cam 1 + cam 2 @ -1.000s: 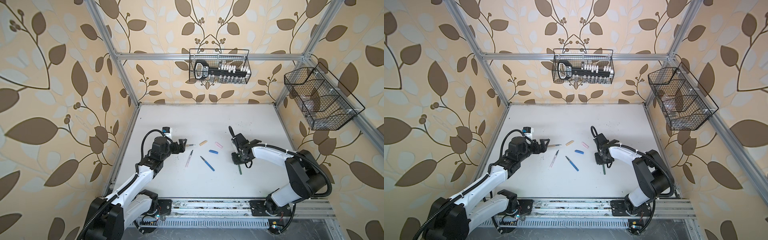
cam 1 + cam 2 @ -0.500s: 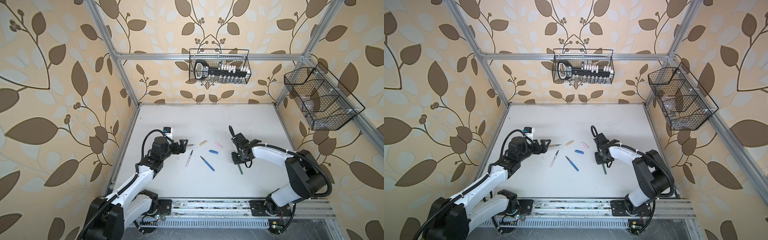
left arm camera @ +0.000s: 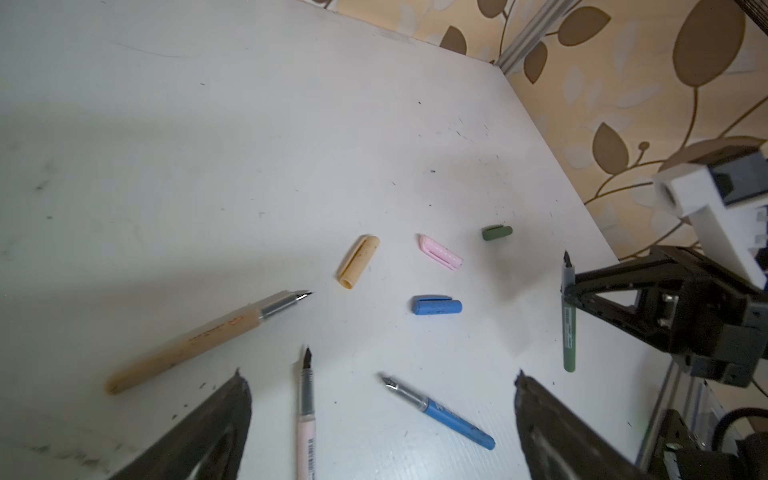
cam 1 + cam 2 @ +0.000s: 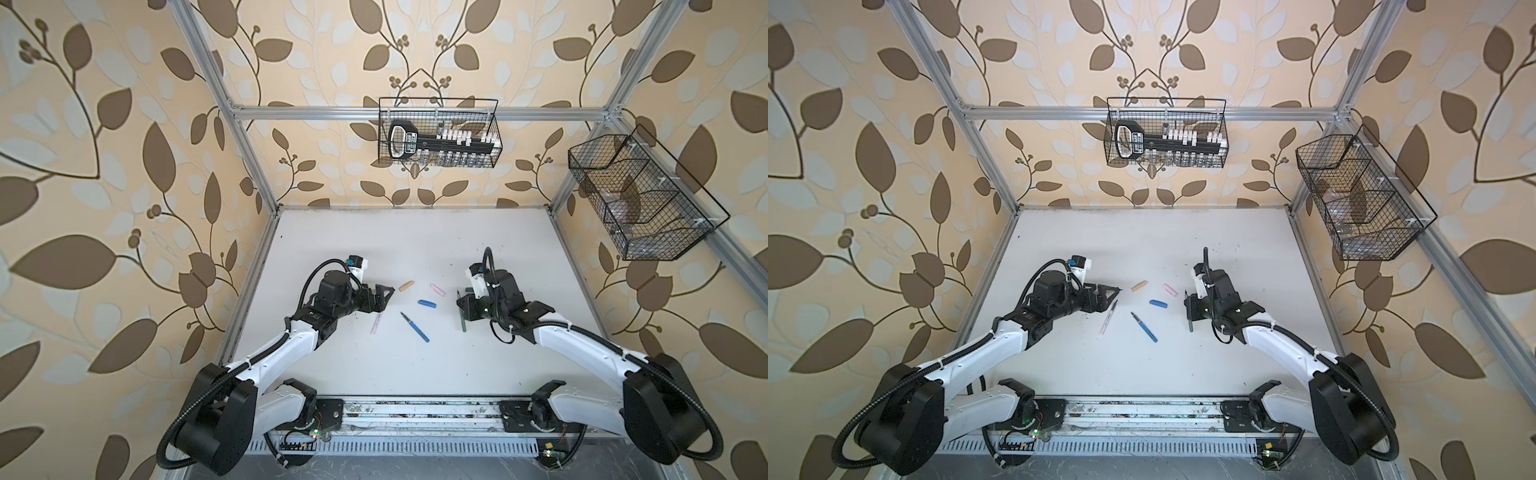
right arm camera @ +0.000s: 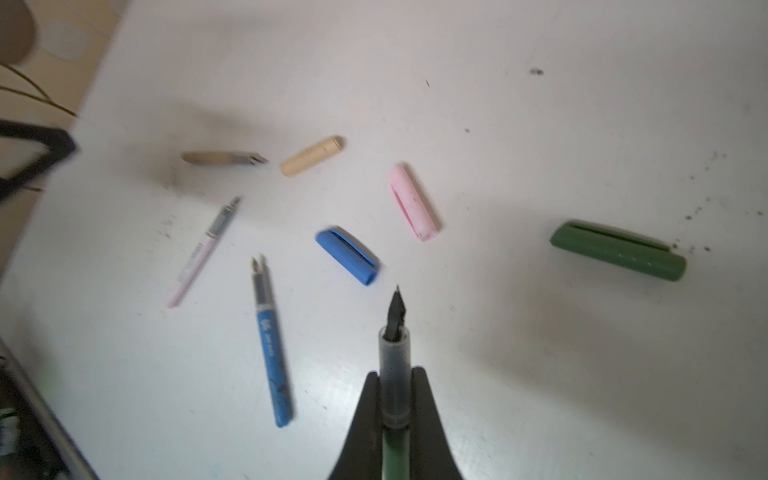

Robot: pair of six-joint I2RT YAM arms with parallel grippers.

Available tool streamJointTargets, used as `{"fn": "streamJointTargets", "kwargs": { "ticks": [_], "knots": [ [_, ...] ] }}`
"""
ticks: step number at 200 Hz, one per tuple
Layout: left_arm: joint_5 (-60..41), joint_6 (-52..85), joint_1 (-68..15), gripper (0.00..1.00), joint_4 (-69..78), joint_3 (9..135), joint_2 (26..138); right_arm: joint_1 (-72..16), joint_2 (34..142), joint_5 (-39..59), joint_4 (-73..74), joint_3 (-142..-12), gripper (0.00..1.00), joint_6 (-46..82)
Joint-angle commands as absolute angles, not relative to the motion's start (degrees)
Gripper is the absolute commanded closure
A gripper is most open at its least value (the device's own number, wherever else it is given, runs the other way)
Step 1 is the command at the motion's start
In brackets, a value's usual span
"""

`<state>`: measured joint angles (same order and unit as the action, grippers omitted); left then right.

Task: Insert the pens into the pen caps
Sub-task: 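Lift the green pen and bring it toward the left gripper while the left gripper approaches, then close the left gripper on the green pen barrel near the right gripper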

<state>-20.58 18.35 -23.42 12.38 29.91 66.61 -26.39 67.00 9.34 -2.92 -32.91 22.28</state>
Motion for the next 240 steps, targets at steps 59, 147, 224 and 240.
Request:
{"fn": "streamJointTargets", "kwargs": {
  "ticks": [59, 147, 224, 240],
  "knots": [
    [-29.6, 22.5, -34.3, 0.02, 25.9, 35.0, 73.2, -26.6, 58.4, 19.0, 34.6, -20.0, 1.0, 38.6],
    [-34.9, 22.7, -37.2, 0.07, 25.2, 38.1, 75.0, -32.1, 61.6, 15.9, 44.6, -18.7, 1.0, 41.4],
    [-38.2, 23.4, -38.0, 0.22, 25.5, 39.6, 76.7, -35.0, 67.9, 14.1, 54.5, -19.9, 1.0, 42.5],
    [-38.0, 23.4, -38.1, 0.25, 25.3, 39.7, 77.0, -35.3, 68.1, 14.0, 55.9, -19.9, 1.0, 42.6]
  ]
}}
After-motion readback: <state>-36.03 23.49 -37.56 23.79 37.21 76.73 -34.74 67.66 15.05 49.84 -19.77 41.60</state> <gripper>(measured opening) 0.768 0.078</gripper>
